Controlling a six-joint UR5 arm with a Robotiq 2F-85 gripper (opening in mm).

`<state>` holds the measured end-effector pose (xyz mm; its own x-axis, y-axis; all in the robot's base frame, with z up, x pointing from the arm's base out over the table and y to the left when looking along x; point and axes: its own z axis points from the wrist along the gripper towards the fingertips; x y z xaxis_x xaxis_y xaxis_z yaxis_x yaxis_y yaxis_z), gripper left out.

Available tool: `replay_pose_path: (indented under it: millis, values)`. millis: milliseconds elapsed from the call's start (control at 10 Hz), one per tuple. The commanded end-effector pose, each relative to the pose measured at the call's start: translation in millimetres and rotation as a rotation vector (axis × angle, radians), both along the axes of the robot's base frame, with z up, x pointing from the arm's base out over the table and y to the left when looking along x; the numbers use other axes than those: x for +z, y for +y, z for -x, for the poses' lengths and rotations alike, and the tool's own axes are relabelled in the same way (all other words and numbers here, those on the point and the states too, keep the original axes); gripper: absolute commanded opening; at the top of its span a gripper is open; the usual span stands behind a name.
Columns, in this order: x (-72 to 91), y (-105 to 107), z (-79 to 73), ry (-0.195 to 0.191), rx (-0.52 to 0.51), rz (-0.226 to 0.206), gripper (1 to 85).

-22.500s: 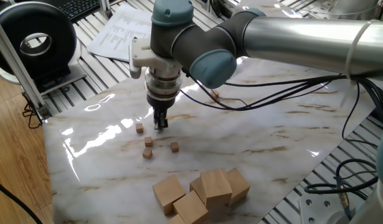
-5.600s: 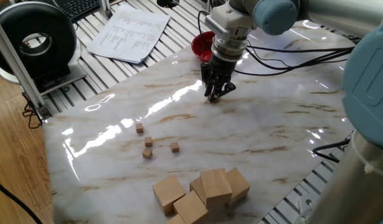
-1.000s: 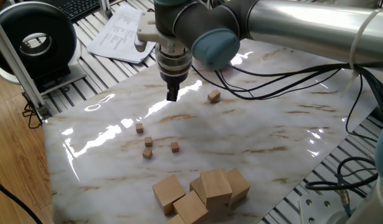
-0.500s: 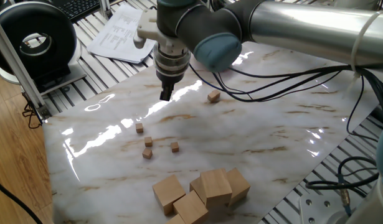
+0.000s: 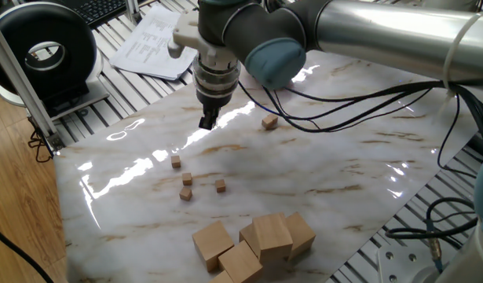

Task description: Stack the blocks into a pyramid shape

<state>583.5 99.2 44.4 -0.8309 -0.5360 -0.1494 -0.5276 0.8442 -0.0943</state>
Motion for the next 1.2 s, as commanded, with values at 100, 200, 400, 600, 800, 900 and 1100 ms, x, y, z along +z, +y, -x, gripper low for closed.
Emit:
replay_pose_path:
  millis: [100,200,400,600,800,900,1100]
  values:
    - [-0.6,41.4,8.3,-0.004,-0.069,-0.047,1.0]
    - [-5.6,46.3,5.5,-0.013,-0.073,-0.039,1.0]
    - [-20.4,65.3,1.4,-0.043,-0.095,-0.026,1.0]
    - [-28.7,82.3,6.5,-0.072,-0.114,-0.017,1.0]
    - [-21.0,78.7,12.5,-0.065,-0.088,-0.011,1.0]
    - [-12.3,70.6,15.0,-0.053,-0.074,-0.012,1.0]
    - [-5.2,58.4,18.4,-0.037,-0.005,0.015,1.0]
